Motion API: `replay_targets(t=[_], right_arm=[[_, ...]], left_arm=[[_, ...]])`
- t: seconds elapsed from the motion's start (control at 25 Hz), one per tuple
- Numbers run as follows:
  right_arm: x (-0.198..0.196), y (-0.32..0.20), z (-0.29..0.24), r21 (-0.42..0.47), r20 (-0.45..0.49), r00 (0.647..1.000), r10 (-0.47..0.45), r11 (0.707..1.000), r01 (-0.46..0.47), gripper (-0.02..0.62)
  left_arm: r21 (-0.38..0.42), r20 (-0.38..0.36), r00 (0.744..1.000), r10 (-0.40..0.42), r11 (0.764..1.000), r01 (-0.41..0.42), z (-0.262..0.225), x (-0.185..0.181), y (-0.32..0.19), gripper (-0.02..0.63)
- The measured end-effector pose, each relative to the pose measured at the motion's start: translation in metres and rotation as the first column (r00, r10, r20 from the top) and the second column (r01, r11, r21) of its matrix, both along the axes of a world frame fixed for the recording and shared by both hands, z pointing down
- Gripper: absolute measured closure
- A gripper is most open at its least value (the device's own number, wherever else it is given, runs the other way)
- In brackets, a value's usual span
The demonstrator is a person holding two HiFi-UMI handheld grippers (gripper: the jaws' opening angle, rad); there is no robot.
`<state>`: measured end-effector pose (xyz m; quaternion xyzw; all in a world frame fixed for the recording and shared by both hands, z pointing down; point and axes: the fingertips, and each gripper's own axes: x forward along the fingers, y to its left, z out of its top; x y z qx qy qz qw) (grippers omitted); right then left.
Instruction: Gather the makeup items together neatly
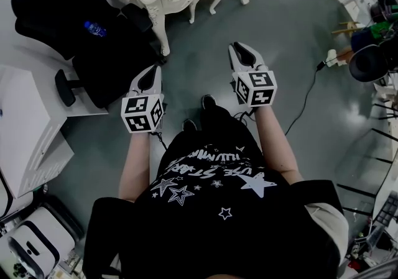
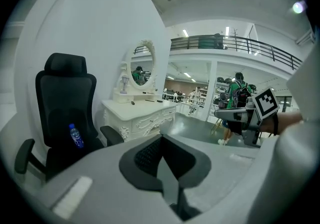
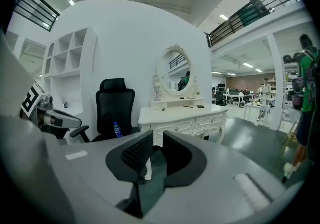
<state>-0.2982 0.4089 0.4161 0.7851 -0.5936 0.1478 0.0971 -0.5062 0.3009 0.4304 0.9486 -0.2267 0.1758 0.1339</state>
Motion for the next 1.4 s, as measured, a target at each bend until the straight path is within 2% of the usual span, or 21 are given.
replay_targets(t=[0.16,0.4,0.52,0.72,1.0,1.24,1.4], right_arm=[[0.010,-0.010,0.005,-0.023,0.031,0.999,-0.029,0.999,0.030,0.351],[0.048,-0.035,0.018,-0.018,0.110,0.993,-0.047,0.999,0.049,0.210],[0.081,-0.052,0.029,-0.019,0.152,0.986,-0.067,0.997,0.070,0.189],[0.155,-0.091,0.035,-0.017,0.193,0.974,-0.119,0.992,0.125,0.187],[0.256,-0.143,0.034,-0.005,0.230,0.950,-0.211,0.976,0.218,0.192],[0.307,-0.176,0.035,0.003,0.252,0.922,-0.295,0.953,0.304,0.195],[0.328,-0.194,0.040,0.000,0.280,0.898,-0.340,0.935,0.354,0.195]], left_arm=[[-0.016,0.002,1.000,-0.018,1.000,0.018,0.001,0.005,-0.004,0.606],[-0.018,0.029,0.999,-0.042,0.999,0.043,0.007,0.031,-0.015,0.606],[-0.017,0.038,0.997,-0.073,0.997,0.073,0.010,0.060,-0.029,0.606],[-0.048,0.022,0.991,-0.132,0.990,0.133,0.009,0.129,-0.055,0.606],[-0.022,0.033,0.977,-0.212,0.977,0.212,-0.005,0.230,-0.082,0.606],[-0.024,0.029,0.955,-0.294,0.955,0.295,-0.005,0.286,-0.099,0.606],[-0.027,0.032,0.935,-0.353,0.935,0.354,-0.003,0.307,-0.106,0.606]])
